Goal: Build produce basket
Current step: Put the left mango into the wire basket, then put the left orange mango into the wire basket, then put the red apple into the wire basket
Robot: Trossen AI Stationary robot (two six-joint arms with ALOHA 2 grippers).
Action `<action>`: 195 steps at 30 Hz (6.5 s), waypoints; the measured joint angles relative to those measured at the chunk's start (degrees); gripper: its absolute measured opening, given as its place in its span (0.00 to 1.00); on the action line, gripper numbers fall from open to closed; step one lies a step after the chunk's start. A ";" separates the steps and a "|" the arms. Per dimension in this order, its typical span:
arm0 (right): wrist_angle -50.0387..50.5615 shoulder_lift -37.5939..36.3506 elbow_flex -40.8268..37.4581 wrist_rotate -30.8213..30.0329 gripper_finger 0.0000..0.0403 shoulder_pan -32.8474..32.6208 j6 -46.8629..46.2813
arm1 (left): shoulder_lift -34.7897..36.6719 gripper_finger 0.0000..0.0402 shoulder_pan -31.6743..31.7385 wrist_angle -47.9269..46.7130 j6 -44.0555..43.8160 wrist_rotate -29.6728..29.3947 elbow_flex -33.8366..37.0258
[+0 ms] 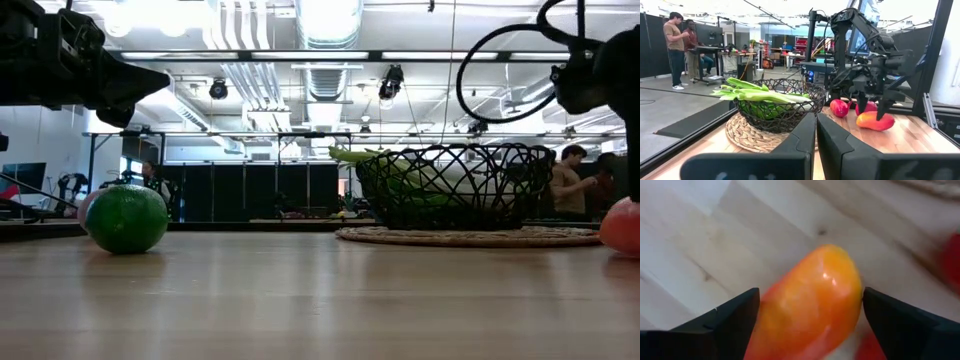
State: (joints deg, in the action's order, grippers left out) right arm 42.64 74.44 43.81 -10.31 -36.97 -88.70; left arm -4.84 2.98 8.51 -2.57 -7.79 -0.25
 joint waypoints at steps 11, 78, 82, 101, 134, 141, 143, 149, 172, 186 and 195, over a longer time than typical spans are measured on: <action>-6.11 6.62 0.02 3.29 0.81 0.07 7.18 | 0.00 0.00 0.02 0.00 0.00 0.01 0.00; 2.36 8.17 8.85 2.11 0.61 -0.91 40.94 | -0.01 0.00 0.02 -0.01 0.00 0.00 0.00; 4.62 2.82 13.01 -7.18 0.61 0.80 43.81 | 0.00 0.00 0.00 0.00 0.00 0.02 0.00; -6.61 -12.89 9.80 -6.10 0.61 48.69 75.50 | -0.02 0.00 0.02 0.00 0.00 0.00 0.00; -12.47 -11.71 3.33 11.80 0.65 56.29 74.73 | 0.00 0.00 0.02 0.00 0.00 0.01 0.00; -13.04 -10.04 1.26 11.96 0.27 55.79 72.64 | 0.00 0.00 0.02 0.00 0.00 0.00 0.00; -12.55 -9.11 0.36 11.85 0.16 55.59 72.65 | 0.00 0.00 0.02 0.00 0.00 0.00 0.00; -13.40 -8.20 0.08 10.93 0.04 55.58 73.32 | -0.01 0.00 0.01 0.00 0.00 0.02 0.00; -5.17 -18.79 1.92 -13.54 0.03 10.20 53.32 | 0.00 0.00 0.01 0.00 0.00 0.01 0.00; 23.31 -10.41 10.98 -5.98 0.03 -13.82 7.80 | 0.00 0.00 0.00 0.00 -0.02 0.00 0.00; 32.79 -8.38 12.38 7.77 0.05 -17.29 -8.12 | 0.00 0.00 0.00 0.00 0.00 0.02 0.00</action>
State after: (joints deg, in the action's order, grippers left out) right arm 75.44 66.05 56.19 -2.54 -54.26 -96.82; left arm -4.84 2.99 8.51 -2.57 -7.77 -0.25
